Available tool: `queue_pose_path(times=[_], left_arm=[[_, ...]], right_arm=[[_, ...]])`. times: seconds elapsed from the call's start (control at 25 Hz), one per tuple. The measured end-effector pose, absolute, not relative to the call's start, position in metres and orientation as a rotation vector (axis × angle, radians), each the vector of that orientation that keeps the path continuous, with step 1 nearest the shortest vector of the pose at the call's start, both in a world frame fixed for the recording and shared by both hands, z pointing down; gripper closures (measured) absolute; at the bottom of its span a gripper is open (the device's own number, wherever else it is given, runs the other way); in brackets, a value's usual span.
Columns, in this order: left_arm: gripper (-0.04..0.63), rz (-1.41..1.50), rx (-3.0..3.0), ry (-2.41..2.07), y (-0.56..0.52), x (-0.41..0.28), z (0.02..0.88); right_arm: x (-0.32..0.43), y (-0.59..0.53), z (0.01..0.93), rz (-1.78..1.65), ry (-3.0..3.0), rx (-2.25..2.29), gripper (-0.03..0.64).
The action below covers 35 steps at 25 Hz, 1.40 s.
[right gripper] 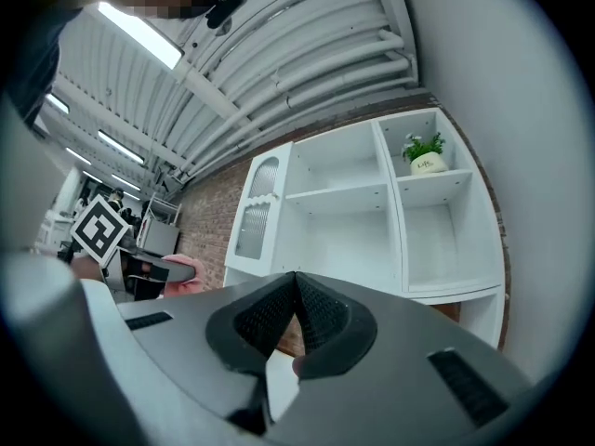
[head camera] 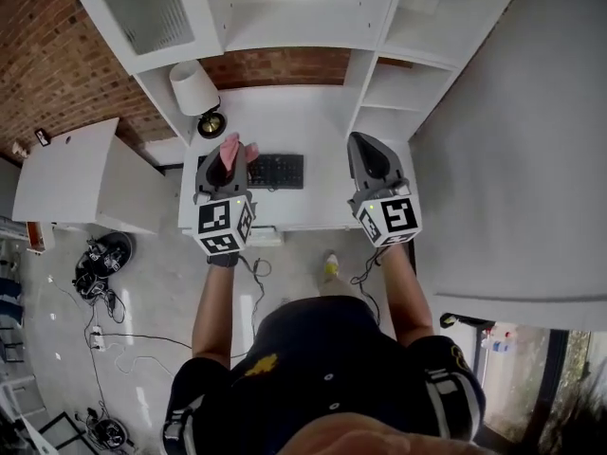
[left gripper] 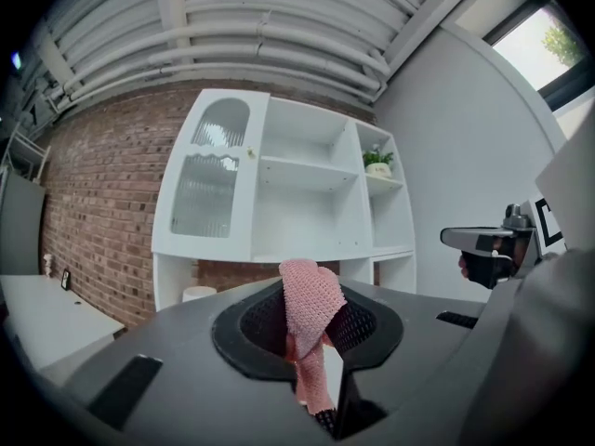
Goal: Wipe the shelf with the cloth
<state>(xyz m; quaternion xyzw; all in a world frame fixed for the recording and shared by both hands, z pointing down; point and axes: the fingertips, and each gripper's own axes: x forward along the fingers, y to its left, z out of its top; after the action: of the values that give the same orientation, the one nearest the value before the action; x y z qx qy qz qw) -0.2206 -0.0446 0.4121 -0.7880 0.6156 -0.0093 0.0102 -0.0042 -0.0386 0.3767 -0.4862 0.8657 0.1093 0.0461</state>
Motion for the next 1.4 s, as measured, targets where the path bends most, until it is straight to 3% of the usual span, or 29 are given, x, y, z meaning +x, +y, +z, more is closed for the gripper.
queue_pose_path(times=[0.72,1.4], left_arm=[[0.512,0.012,-2.302,2.085,-0.204,-0.164,0.356],[0.512,-0.015,-2.33,1.999,-0.289,-0.19,0.335]], right_arm=[[0.029,-0.193,0.365,0.275,2.778,-1.18,0.612],[-0.019,-0.243,0.359,0.375,2.859,-1.224,0.612]])
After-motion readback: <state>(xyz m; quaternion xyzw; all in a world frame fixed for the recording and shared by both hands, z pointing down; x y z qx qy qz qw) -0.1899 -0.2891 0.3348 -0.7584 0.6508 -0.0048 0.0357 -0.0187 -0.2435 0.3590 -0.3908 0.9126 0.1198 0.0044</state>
